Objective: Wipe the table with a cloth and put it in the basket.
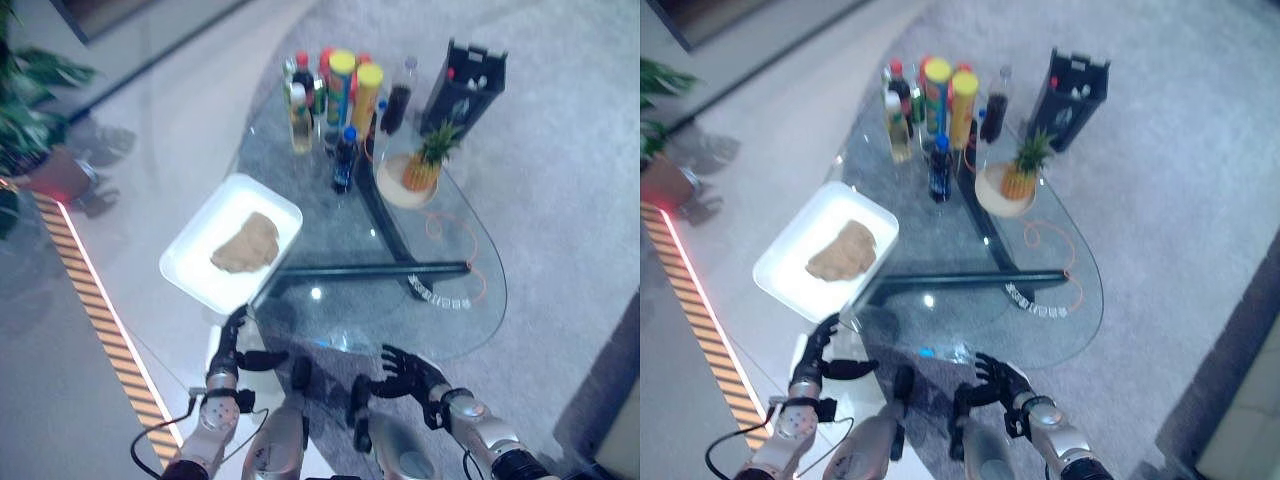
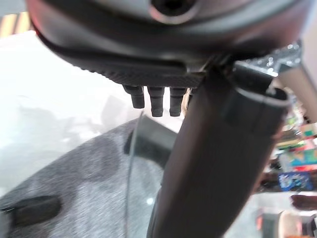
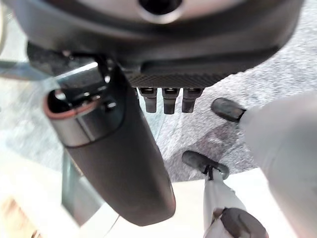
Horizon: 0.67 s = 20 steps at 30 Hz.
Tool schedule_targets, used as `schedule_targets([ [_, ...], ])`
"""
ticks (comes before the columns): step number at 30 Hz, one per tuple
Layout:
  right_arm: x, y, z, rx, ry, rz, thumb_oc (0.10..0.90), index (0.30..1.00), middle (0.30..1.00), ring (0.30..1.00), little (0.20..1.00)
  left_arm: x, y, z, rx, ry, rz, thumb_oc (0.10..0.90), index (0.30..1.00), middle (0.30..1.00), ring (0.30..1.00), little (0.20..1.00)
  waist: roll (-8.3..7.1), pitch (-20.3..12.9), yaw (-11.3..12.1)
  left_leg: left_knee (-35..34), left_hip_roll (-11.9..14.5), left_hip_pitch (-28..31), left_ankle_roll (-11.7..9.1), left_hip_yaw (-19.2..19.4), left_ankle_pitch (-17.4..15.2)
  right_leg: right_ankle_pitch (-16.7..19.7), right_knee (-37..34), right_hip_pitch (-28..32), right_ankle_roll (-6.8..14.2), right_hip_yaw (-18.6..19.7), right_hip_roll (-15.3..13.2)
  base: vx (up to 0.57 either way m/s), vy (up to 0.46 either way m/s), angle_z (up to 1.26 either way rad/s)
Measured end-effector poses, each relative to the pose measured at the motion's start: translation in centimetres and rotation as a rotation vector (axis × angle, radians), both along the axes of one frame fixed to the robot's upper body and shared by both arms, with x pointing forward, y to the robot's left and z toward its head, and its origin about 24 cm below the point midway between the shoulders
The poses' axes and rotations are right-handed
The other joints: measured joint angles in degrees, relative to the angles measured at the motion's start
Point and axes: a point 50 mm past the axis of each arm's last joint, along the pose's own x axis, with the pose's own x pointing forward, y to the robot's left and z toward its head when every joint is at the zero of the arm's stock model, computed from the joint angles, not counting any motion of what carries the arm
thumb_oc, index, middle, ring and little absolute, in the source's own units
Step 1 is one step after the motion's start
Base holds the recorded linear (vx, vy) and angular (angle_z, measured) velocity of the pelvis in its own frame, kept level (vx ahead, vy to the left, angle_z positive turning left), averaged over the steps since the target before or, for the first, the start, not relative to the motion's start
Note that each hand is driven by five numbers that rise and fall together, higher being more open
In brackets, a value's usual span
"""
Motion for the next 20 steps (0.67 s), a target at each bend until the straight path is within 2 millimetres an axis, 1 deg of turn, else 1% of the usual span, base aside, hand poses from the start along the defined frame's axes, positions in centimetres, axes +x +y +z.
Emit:
schedule_targets([
  [1,-0.7,-0.2,-0.7,-0.009,0.038,-0.022,0.800,0.900,0.900,0.900,0.900,-0.6,0.1,-0.7,0.000,0.040,0.002,0.800,0.900,0.900,0.900,0.900,0.11,-1.23,-0.03,0.00,0.02,0.59,-0.05,0.04,-0.15,0.18,-0.86,1.00,-0.04,-0.12,0.10,0.03,-0.057,0.05],
  [2,-1.9,-0.4,-1.7,-0.018,0.104,-0.063,0.800,0.900,0.900,0.900,0.900,-1.6,0.3,-1.6,0.002,0.103,0.004,0.800,0.900,0.900,0.900,0.900,-0.04,-3.33,-0.11,-0.01,0.12,0.90,-0.10,0.03,-0.39,0.43,-2.12,1.95,-0.17,-0.41,0.31,0.03,-0.045,0.04],
  [4,-4.3,-1.0,-3.4,-0.038,0.221,-0.118,0.800,0.900,0.900,0.900,0.900,-3.4,0.8,-3.1,0.014,0.213,0.020,0.800,0.900,0.900,0.900,0.900,-0.44,-5.56,0.02,-0.02,0.42,2.48,-0.26,0.04,-1.07,0.78,-3.96,4.41,-0.47,-0.55,0.83,0.02,-0.055,0.01],
  [5,-5.4,-1.2,-3.9,-0.049,0.271,-0.132,0.800,0.900,0.900,0.900,0.900,-4.3,1.1,-3.6,0.021,0.259,0.029,0.800,0.900,0.900,0.900,0.900,-0.63,-6.78,0.00,-0.02,0.55,2.61,-0.42,0.06,-1.23,0.82,-4.34,4.66,-0.53,-0.55,1.00,0.00,-0.044,-0.02],
  [7,-7.2,-1.9,-4.6,-0.067,0.346,-0.165,0.800,0.900,0.900,0.900,0.900,-5.7,1.6,-4.4,0.028,0.332,0.038,0.800,0.900,0.900,0.900,0.900,-0.87,-8.11,-0.10,-0.03,0.71,2.88,-0.53,0.07,-1.32,1.01,-5.28,5.35,-0.79,-0.54,1.25,0.00,0.000,0.00],
  [9,-8.6,-2.6,-5.1,-0.078,0.405,-0.213,0.800,0.900,0.900,0.900,0.900,-7.1,2.0,-5.2,0.038,0.413,0.059,0.800,0.900,0.900,0.900,0.900,-0.89,-8.78,-0.16,-0.05,0.81,3.57,-0.54,0.19,-1.46,1.18,-5.83,6.23,-0.90,-0.43,1.40,0.04,-0.001,-0.05],
  [11,-9.6,-2.6,-5.4,-0.060,0.440,-0.274,0.800,0.900,0.900,0.900,0.900,-8.4,2.4,-5.7,0.022,0.475,0.108,0.800,0.900,0.900,0.900,0.900,-0.77,-10.24,-0.25,-0.08,1.02,3.63,-0.54,0.41,-1.63,1.28,-5.84,6.19,-1.04,-0.16,1.59,0.04,0.006,-0.06],
  [14,-10.4,-2.8,-5.6,-0.049,0.471,-0.319,0.800,0.900,0.900,0.900,0.900,-9.2,2.7,-6.0,0.019,0.509,0.135,0.800,0.900,0.900,0.900,0.900,-0.38,-11.51,-0.22,-0.16,1.13,4.32,-0.34,0.57,-1.85,1.37,-5.79,6.56,-1.16,0.56,1.66,0.05,0.018,-0.08],
  [16,-11.2,-2.9,-5.7,-0.041,0.487,-0.352,0.800,0.900,0.900,0.900,0.900,-10.2,2.8,-6.2,0.018,0.538,0.147,0.800,0.900,0.900,0.900,0.900,0.03,-12.70,-0.32,-0.47,1.13,4.53,0.00,1.20,-2.69,1.33,-5.81,6.92,-1.11,0.81,1.62,0.04,0.020,-0.11],
  [18,-11.8,-3.0,-5.8,-0.036,0.502,-0.380,0.800,0.900,0.900,0.900,0.900,-10.8,2.9,-6.4,0.008,0.551,0.165,0.800,0.900,0.900,0.900,0.900,0.25,-13.51,-0.41,-0.48,1.12,4.56,-0.02,1.39,-2.77,1.28,-5.80,6.93,-1.06,0.92,1.59,0.02,0.010,-0.05],
  [20,-12.0,-3.1,-5.8,-0.037,0.499,-0.381,0.800,0.900,0.900,0.900,0.900,-11.0,2.9,-6.4,0.008,0.554,0.164,0.800,0.900,0.900,0.900,0.900,0.38,-13.72,-0.39,-0.48,1.14,4.55,-0.02,1.41,-2.77,1.32,-5.81,6.91,-1.12,0.92,1.60,0.00,0.000,0.00],
])
